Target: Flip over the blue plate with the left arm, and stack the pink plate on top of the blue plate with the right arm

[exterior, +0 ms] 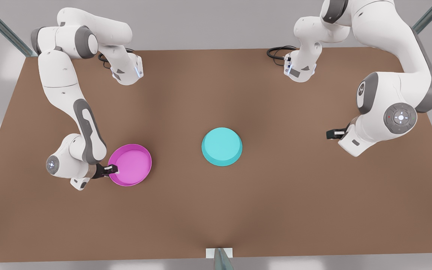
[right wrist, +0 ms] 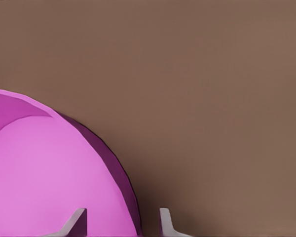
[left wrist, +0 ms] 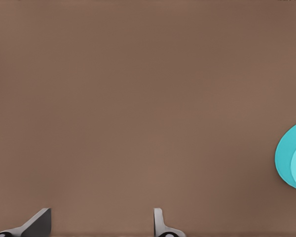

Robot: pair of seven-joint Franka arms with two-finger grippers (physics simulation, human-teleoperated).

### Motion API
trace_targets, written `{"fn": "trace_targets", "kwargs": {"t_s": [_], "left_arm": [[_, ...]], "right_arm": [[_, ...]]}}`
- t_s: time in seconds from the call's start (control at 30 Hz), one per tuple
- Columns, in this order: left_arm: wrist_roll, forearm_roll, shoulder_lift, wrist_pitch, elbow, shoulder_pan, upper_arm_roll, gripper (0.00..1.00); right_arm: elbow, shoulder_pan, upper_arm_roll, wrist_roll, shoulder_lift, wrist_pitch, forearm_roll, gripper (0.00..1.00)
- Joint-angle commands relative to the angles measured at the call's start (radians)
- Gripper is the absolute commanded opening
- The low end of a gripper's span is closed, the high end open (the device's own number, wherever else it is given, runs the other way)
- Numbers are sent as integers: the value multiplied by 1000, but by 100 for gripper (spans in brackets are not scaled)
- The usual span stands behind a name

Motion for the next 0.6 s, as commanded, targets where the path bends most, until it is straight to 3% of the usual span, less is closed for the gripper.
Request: {"fn": "trace_targets", "kwargs": {"t_s": [0.0,0.4,0.5,0.57], "left_arm": [[0,-1,0,0,0,2,0,100],[2,2,2,0,-1,2,1,100],[2,3,2,0,0,2,1,100],[2,5,0,0,-1,0,1,100]], "right_arm": [[0,0,0,0,1,0,0,48],[5,0,2,-3,11,0,-1,31],[3,-1,0,-19,11,0,0,31],[3,-1,0,-20,12,0,-1,25]]}}
